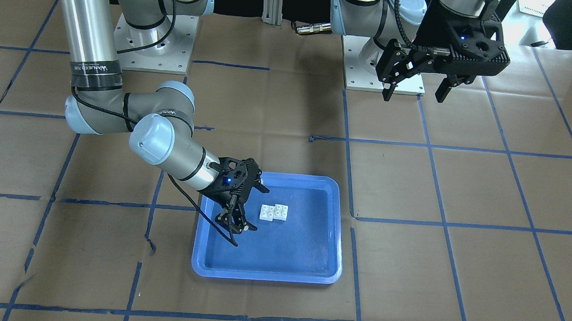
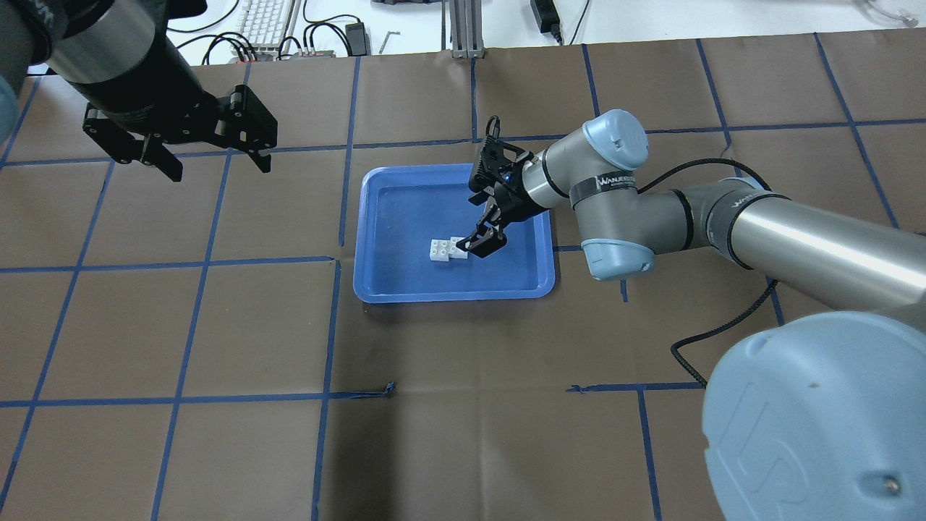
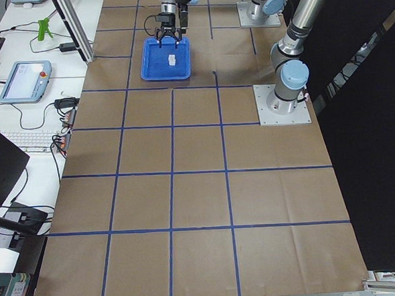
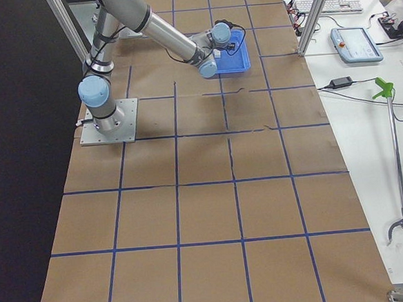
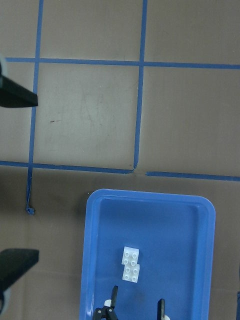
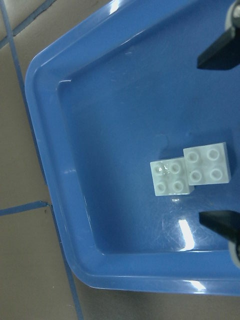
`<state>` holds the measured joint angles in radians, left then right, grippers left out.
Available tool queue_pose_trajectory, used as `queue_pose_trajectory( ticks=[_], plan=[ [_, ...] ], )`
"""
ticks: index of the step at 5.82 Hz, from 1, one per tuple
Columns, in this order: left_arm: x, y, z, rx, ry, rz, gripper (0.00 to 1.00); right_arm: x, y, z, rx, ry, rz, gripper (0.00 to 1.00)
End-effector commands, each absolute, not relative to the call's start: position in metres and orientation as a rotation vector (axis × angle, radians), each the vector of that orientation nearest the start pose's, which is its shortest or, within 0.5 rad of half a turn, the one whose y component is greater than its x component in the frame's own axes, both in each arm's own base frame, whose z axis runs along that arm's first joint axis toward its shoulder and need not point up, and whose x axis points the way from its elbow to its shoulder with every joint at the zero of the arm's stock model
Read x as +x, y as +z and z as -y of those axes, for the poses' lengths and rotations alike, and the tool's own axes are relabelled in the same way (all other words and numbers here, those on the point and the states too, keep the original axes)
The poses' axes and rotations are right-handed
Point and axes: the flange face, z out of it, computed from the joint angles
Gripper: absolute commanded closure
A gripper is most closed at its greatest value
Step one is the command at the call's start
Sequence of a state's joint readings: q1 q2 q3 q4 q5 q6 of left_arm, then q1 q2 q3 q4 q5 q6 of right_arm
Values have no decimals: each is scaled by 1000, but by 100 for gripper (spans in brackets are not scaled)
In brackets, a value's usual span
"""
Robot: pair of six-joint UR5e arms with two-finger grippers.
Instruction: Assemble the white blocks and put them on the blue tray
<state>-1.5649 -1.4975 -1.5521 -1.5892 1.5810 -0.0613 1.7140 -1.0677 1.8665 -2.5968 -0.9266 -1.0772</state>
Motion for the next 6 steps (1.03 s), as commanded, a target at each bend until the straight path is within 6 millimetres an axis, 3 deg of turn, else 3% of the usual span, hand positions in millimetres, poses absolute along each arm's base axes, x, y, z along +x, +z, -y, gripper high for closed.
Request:
queue_pose_trajectory(
  ticks=[1,3,4,6],
  plan=[
    [-130,530,467,-106,-116,-3130,0,254,242,573,-1546,-498,-2215,0],
    [-130,529,467,-106,-113,-3131,0,204,326,580,-1227,-214,-2676,0],
    [-129,529,467,-106,-109,-3129,0,181,348,574,-1052,-108,-2828,0],
    [-129,528,466,-109,-101,-3129,0,124,419,523,-305,120,-3093,0]
  ],
)
